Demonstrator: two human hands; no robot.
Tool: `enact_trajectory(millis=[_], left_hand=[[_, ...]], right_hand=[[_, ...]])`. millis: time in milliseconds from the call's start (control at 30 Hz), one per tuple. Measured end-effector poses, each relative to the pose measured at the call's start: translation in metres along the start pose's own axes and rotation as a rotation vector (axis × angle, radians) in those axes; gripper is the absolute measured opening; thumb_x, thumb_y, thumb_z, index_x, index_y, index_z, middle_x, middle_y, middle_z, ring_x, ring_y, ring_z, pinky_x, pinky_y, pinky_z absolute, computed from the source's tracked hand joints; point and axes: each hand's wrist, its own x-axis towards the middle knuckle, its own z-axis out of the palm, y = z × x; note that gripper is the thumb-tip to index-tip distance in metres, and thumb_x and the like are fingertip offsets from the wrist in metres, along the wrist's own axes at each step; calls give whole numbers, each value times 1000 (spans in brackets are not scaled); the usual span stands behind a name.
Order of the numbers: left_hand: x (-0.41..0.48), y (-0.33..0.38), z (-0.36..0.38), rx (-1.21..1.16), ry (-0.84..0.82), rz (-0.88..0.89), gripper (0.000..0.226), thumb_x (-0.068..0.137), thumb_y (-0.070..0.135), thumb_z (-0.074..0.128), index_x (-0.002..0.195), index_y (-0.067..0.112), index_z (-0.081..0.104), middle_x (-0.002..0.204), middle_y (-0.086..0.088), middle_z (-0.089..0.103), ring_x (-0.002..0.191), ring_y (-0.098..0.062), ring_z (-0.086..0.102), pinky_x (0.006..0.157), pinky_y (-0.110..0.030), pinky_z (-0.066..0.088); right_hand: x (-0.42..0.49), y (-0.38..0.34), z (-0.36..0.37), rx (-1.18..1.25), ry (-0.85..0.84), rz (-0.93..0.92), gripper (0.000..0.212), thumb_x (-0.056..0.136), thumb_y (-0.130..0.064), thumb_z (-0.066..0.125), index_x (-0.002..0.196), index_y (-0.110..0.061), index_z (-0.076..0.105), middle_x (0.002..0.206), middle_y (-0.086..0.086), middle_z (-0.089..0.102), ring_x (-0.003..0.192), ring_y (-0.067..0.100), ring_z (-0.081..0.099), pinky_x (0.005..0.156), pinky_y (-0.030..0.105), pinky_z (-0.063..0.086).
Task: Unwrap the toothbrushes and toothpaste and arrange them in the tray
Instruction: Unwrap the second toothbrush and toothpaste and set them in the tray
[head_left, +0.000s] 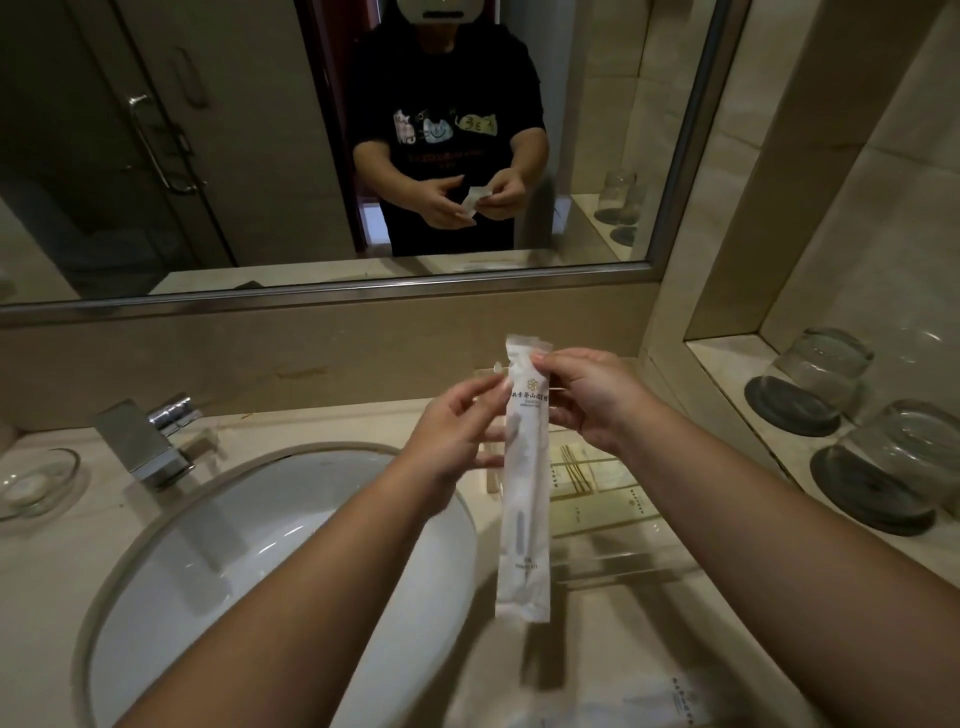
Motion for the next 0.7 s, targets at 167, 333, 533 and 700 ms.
enact_trajectory(millis=[167,333,533,700], left_hand=[[12,18,5,28,93,49,6,88,14,60,90,12,66,81,-5,68,58,-17,58,42,-20,47],[12,14,4,-28,118,50,8,88,25,61,87,18,65,76,0,68,49,-12,59,40,-18,43],[12,17,7,157,175,141,13,86,15,63,74,16,68,58,8,67,45,-3,57,37,-14,37],[9,14,9,170,255,217,15,83,13,67,70,19,71,54,10,69,52,-1,64,42,-13,44]], right_hand=[[-6,-3,-1,-38,-62,25,5,86,-9,62,82,-8,60,58,4,69,51,14,66,39,21,49],[-7,-2,-5,-70,-78,12,12,87,-13,61,77,-7,62,60,4,69,54,15,68,42,24,52],[-12,4,-3,-245,-21,-114,12,81,-9,68,72,-14,63,61,0,69,48,9,64,38,17,44],[-16,13,-1,-558,112,-484,16,73,-11,75,66,-21,65,65,-5,65,56,-2,59,54,16,49]])
